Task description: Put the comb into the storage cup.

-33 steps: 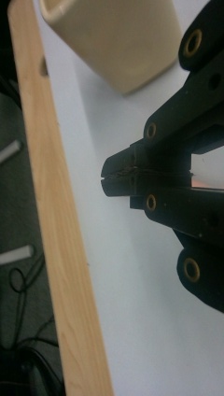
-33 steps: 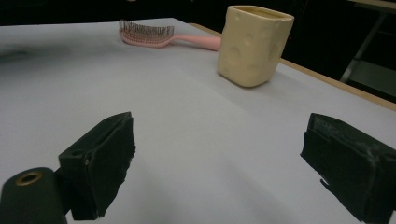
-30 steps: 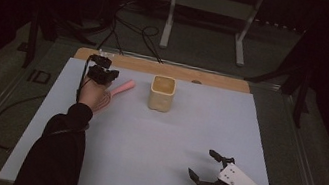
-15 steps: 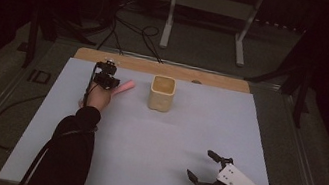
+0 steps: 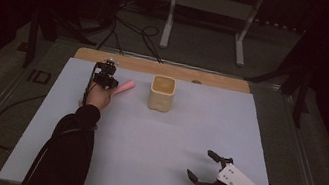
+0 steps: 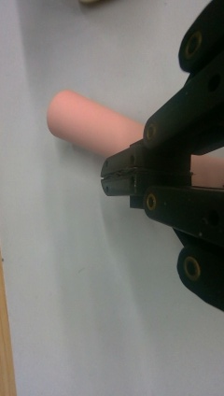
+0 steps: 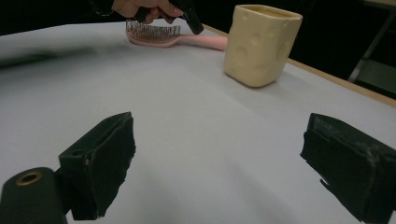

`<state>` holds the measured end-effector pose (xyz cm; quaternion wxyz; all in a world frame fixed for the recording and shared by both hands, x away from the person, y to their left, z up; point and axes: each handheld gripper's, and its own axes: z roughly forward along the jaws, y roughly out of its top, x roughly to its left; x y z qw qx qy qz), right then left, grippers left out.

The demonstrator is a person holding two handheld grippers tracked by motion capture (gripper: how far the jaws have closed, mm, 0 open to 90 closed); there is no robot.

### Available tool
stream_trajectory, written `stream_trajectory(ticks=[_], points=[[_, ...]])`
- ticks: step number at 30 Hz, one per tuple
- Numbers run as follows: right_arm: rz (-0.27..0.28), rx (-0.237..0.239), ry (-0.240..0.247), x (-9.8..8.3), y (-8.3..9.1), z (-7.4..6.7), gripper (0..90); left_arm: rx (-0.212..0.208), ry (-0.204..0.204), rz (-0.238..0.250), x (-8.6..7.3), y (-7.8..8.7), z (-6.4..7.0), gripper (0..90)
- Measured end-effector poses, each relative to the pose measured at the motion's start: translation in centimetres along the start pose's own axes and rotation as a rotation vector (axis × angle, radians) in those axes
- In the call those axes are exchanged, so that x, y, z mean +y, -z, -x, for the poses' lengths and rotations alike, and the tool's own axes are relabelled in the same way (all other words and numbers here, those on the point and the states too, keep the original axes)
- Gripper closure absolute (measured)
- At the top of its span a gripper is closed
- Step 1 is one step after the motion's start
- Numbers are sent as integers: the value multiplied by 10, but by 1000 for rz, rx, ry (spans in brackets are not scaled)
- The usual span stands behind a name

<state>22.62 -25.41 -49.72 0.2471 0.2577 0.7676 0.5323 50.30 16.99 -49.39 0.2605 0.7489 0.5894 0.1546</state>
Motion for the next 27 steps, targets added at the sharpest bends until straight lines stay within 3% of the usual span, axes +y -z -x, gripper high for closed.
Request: stream_trajectory(ticks=[4, 10, 12, 27], points=[[-1, 0, 0, 0, 0, -1, 91, -9, 14, -14, 1, -2, -3, 900], [0, -1, 1, 0, 0, 0, 91, 15, 10, -35, 2, -8, -3, 900], [-2, -3, -4, 0, 0, 1, 91, 2, 17, -45, 2, -10, -4, 900], [5, -15, -5, 1, 3, 1, 91, -69, -64, -76, -5, -9, 26, 900]])
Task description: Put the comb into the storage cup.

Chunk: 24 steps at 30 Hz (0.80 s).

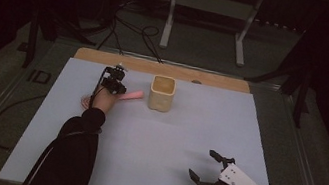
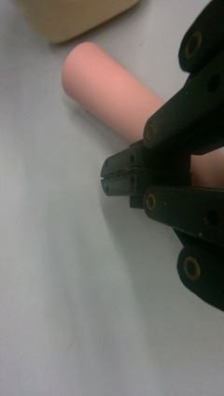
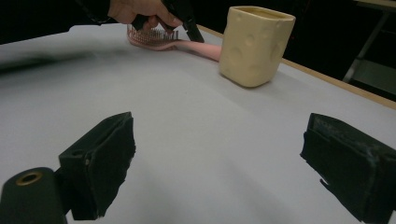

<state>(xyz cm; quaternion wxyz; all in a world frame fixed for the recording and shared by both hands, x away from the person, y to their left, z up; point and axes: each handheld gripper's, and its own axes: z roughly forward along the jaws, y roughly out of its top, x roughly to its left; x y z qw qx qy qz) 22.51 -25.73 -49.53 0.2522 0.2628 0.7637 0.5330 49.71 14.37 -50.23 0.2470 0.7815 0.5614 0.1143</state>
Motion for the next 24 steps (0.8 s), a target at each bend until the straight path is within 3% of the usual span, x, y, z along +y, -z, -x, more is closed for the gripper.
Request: stream_trajectory(ticks=[12, 24], points=[[-2, -8, 8, 1, 1, 0, 92, -34, -98, -45, -4, 6, 22, 900], [2, -11, 6, 1, 1, 1, 92, -93, -102, -59, -8, 12, 30, 900]])
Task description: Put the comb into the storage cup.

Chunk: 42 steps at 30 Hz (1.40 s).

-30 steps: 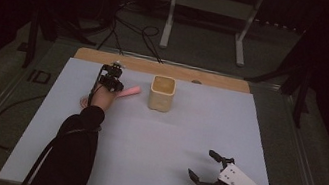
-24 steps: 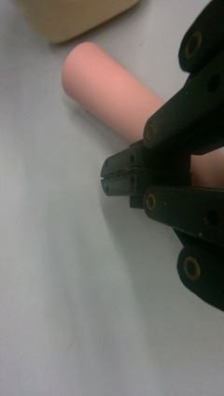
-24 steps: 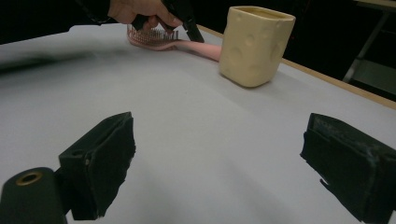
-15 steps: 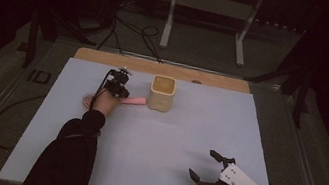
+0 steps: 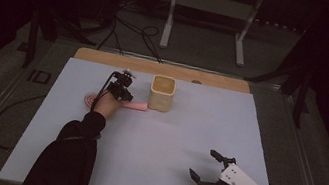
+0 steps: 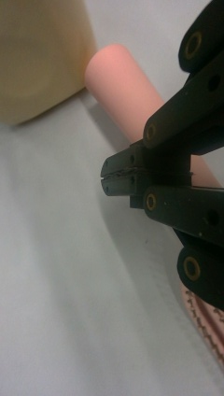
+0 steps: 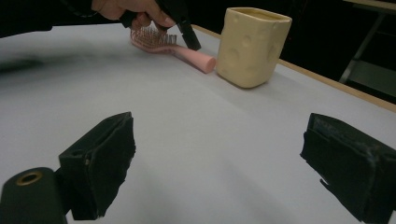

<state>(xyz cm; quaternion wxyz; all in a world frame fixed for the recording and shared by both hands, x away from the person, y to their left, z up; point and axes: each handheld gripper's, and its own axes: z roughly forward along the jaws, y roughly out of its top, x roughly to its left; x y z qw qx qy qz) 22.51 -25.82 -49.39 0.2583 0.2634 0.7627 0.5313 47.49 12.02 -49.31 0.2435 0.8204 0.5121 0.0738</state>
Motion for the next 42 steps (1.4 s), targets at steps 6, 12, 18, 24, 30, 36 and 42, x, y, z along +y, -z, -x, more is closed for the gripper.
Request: stream_trajectory(ticks=[6, 12, 18, 24, 30, 36, 42], points=[[2, 1, 0, 1, 0, 0, 91, -25, -21, -12, -7, 2, 9, 900], [1, -1, -1, 1, 0, 0, 92, -45, -61, -16, -17, 7, 22, 900], [3, -2, 3, 1, 0, 0, 91, -58, -107, -33, -26, 14, 32, 900], [2, 1, -1, 1, 0, 1, 92, -83, -134, -41, -38, 21, 35, 900], [-2, -8, -16, 0, -1, 3, 91, -81, -166, -45, -53, 29, 40, 900], [-2, -16, -21, 0, -1, 5, 91, -73, -192, -56, -64, 34, 43, 900], [1, -21, -24, 0, 0, 6, 91, -80, -185, -54, -78, 42, 40, 900]])
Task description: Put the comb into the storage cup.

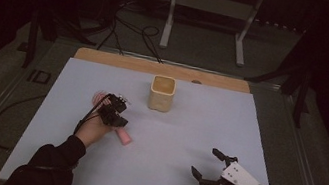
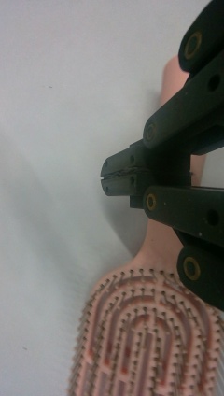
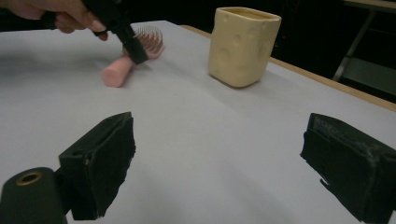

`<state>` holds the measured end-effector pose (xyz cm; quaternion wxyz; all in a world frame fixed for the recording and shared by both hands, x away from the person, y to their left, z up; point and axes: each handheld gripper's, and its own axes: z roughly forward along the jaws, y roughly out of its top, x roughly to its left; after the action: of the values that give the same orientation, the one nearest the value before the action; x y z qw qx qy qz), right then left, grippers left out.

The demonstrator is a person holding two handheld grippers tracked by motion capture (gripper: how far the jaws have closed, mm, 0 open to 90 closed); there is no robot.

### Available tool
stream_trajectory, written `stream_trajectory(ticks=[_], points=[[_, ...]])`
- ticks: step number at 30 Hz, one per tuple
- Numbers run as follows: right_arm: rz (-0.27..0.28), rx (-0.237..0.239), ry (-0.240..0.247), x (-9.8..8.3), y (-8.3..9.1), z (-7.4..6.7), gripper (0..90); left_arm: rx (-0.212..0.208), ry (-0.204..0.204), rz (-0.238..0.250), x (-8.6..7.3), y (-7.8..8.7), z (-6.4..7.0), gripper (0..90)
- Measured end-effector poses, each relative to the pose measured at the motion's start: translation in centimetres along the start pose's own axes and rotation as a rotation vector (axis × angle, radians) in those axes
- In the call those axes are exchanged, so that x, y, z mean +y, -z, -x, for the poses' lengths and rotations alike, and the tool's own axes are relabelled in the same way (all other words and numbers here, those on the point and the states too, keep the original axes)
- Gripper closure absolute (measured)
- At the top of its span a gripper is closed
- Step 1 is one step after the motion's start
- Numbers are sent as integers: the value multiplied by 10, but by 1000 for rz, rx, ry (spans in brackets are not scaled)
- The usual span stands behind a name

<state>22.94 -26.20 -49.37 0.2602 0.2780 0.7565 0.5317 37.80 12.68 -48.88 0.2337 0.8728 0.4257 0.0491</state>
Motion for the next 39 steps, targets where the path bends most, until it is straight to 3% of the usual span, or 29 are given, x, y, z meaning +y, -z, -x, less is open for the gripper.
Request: stream_trajectory(ticks=[15, 39], points=[[1, -2, 9, 1, 0, 0, 91, 25, 4, -33, -38, 21, -10, 900], [-5, -7, 19, 1, -2, 0, 91, 94, 62, -61, -86, 50, -45, 900]])
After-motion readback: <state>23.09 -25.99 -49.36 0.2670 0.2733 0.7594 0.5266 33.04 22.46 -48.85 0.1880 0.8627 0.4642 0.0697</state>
